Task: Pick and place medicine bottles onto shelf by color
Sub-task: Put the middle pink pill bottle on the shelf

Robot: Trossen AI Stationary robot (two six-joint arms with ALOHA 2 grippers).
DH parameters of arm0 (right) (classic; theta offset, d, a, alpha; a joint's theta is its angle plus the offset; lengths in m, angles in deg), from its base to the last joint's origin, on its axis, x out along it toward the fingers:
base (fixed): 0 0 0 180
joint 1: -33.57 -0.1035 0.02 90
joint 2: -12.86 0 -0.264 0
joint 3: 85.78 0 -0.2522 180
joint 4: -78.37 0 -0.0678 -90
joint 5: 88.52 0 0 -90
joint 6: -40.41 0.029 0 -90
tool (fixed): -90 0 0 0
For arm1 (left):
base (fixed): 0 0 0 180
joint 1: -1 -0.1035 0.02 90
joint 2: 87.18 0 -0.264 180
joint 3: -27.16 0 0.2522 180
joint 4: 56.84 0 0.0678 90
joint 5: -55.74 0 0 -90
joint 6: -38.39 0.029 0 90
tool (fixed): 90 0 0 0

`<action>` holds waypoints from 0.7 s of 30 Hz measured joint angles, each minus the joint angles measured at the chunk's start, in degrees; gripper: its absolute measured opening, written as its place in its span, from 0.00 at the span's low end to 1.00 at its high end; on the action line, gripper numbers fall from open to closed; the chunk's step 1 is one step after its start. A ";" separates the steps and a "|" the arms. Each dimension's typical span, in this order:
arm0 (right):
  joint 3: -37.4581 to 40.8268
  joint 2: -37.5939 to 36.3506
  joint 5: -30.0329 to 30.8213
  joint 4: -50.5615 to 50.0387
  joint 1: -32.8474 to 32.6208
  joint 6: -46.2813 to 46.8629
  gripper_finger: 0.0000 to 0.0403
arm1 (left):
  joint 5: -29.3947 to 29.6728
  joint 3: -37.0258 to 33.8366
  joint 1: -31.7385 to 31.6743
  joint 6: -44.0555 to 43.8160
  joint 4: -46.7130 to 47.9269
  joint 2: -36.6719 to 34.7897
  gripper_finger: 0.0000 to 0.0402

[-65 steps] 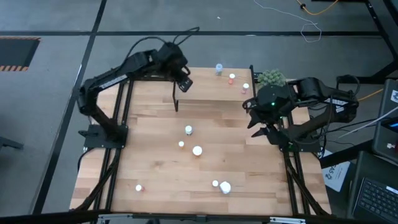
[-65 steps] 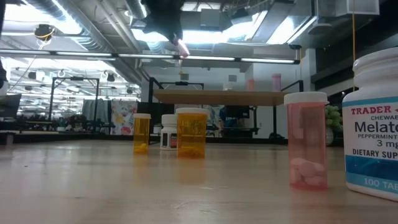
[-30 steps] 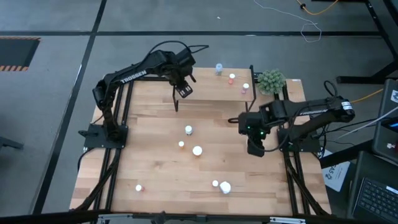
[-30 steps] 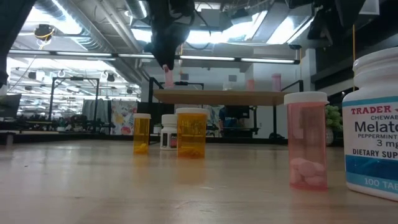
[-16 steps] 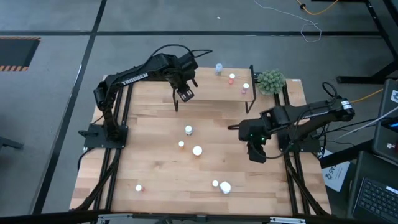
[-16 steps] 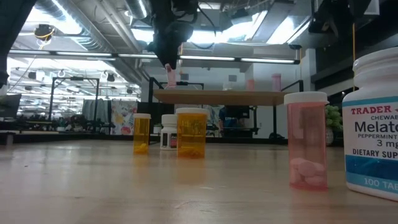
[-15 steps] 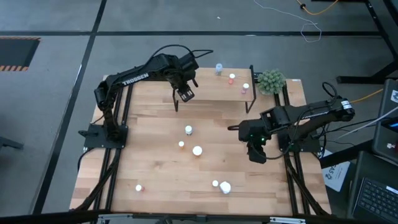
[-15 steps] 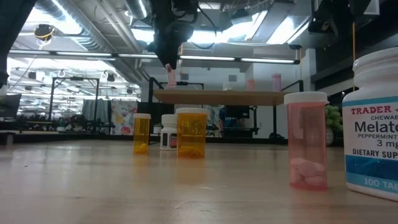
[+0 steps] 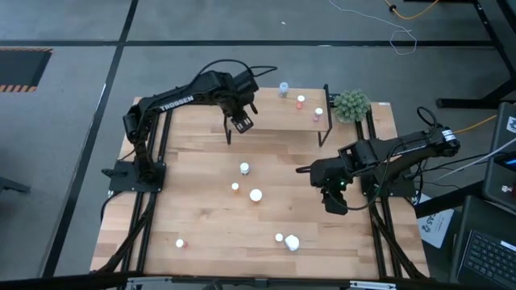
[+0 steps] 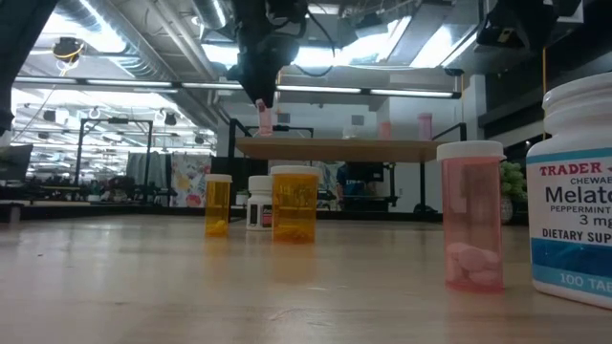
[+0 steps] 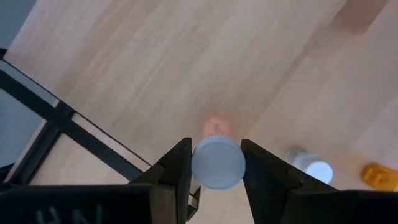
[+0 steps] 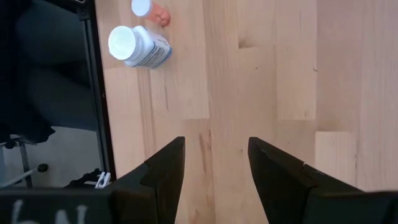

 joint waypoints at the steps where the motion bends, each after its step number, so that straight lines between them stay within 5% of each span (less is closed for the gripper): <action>1: 0.00 0.00 0.00 -0.02 0.00 -0.03 0.44 | 0.00 0.00 0.00 0.00 0.00 0.00 0.27; 21: 0.00 0.00 1.44 -0.09 0.00 -1.60 0.44 | 3.10 0.00 -0.28 1.11 -0.02 0.00 0.38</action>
